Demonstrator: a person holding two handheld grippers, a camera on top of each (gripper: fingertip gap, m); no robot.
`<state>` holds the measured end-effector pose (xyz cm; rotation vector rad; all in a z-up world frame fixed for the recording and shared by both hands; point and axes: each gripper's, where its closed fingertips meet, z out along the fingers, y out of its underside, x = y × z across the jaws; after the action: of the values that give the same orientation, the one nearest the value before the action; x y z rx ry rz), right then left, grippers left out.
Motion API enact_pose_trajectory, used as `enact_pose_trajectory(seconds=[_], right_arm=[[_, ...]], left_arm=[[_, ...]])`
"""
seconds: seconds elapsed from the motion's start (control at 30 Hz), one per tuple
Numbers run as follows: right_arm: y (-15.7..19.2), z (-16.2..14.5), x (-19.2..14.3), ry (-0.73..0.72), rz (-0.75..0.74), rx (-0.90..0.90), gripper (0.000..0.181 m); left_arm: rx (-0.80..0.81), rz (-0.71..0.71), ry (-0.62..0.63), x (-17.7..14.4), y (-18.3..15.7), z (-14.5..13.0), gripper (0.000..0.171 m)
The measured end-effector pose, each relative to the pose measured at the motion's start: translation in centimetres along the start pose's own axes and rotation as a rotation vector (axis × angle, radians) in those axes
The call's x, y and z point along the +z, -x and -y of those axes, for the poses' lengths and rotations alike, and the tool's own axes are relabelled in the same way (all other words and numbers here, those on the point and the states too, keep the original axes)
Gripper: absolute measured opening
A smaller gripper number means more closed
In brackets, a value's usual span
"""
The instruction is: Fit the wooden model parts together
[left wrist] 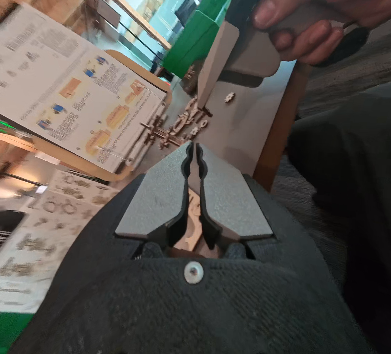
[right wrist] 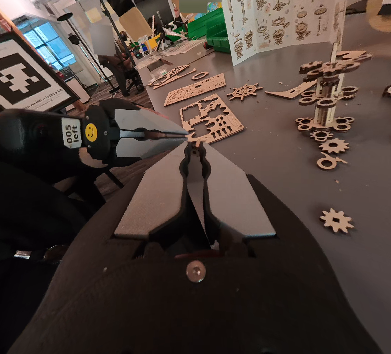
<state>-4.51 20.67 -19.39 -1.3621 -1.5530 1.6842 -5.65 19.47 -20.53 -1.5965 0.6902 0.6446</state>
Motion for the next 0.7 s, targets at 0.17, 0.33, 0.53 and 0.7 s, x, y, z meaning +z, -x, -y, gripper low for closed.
enact_pose_trajectory(seconds=[0.17,0.33,0.53,0.7], right_arm=[[0.6,1.4,-0.5,-0.044,-0.018,-0.065,0.004],[-0.1,1.5,-0.6,-0.032,-0.08,-0.112,0.004],[2.1,1.8,0.0,-0.047,-0.018,-0.181,0.004],[2.6,1.6,0.3,-0.05,-0.004,-0.203,0.004]], left_arm=[[-0.333,-0.204,0.023,-0.2,-0.3,0.0,0.005],[-0.471,-0.306,0.058,-0.6,-0.2,-0.8,0.006],[-0.809,-0.502,-0.097,-1.7,-0.3,2.1,0.006],[-0.931,-0.553,-0.204,-2.6,1.2,3.2,0.006]])
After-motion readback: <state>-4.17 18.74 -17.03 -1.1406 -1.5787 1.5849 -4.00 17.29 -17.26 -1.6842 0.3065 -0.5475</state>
